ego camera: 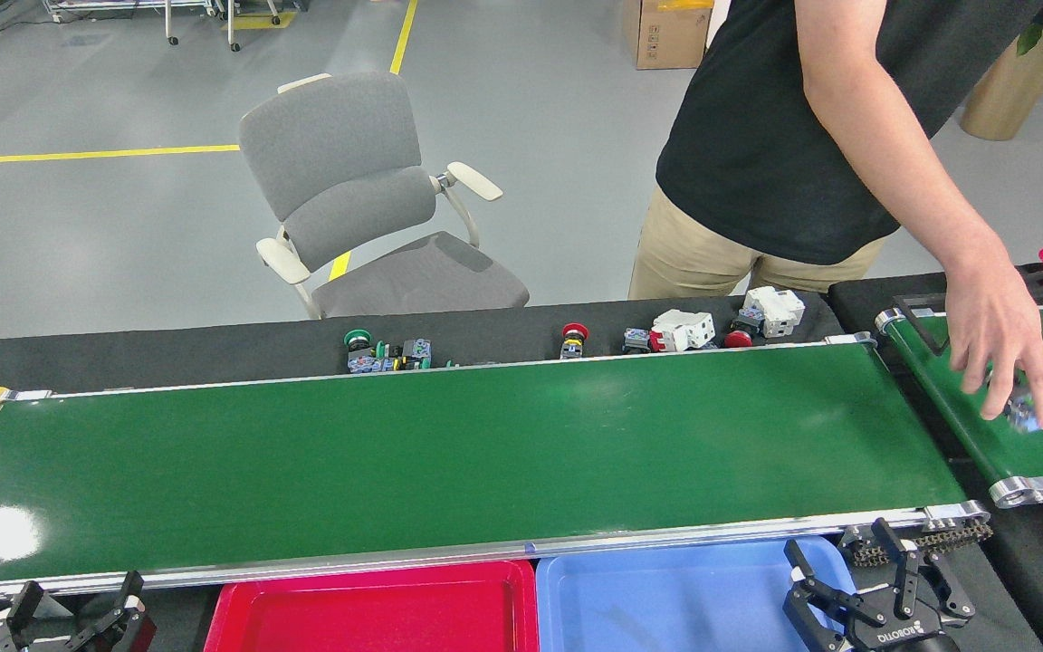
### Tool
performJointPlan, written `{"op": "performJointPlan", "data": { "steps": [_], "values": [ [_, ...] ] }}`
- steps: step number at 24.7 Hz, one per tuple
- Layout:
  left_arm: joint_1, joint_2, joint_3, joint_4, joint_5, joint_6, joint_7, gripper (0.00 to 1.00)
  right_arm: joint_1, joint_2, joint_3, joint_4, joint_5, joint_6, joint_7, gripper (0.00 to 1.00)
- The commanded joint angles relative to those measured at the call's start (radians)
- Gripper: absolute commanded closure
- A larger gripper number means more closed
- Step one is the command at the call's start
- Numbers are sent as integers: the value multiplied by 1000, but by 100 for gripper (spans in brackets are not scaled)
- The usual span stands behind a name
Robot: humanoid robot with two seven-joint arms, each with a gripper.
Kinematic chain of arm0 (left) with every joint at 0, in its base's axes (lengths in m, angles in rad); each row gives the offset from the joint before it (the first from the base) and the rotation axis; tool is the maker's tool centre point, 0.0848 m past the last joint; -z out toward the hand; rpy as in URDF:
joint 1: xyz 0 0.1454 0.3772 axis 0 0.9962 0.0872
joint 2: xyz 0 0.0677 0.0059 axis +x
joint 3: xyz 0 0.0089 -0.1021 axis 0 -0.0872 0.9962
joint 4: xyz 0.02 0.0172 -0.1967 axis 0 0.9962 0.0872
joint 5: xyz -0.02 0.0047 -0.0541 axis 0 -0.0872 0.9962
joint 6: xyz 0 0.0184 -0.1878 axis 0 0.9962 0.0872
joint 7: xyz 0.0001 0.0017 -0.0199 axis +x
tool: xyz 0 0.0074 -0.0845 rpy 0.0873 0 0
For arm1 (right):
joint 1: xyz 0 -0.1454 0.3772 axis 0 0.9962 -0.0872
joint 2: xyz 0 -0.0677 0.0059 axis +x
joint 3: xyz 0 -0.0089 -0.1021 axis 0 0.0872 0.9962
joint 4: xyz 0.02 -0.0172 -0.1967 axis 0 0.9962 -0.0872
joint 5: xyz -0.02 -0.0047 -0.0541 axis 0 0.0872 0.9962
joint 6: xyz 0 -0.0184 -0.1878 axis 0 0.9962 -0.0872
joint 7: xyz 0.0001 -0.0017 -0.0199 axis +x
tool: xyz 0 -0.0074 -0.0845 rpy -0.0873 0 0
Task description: Pick switch part from conveyor to tray
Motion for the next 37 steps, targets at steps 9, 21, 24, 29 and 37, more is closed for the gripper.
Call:
{"op": "performJointPlan", "data": {
  "steps": [9,21,24,29,37],
  "values": [
    [-6,12,6,-15,0,-2,7,0,-1,19,-41,-18,-4,10,-1,0],
    [0,13,13,-11,0,-2,7,0,-17,30,-84,23,-63,9,65,0],
    [0,12,10,-8,0,-2,7,0,-17,25,-95,42,-75,7,80,0],
    [-1,12,10,-8,0,0,7,0,-28,33,-93,37,-76,9,87,0],
    [-8,13,5,-5,-2,-6,7,0,-109,22,-98,66,-75,90,189,0]
  ]
}}
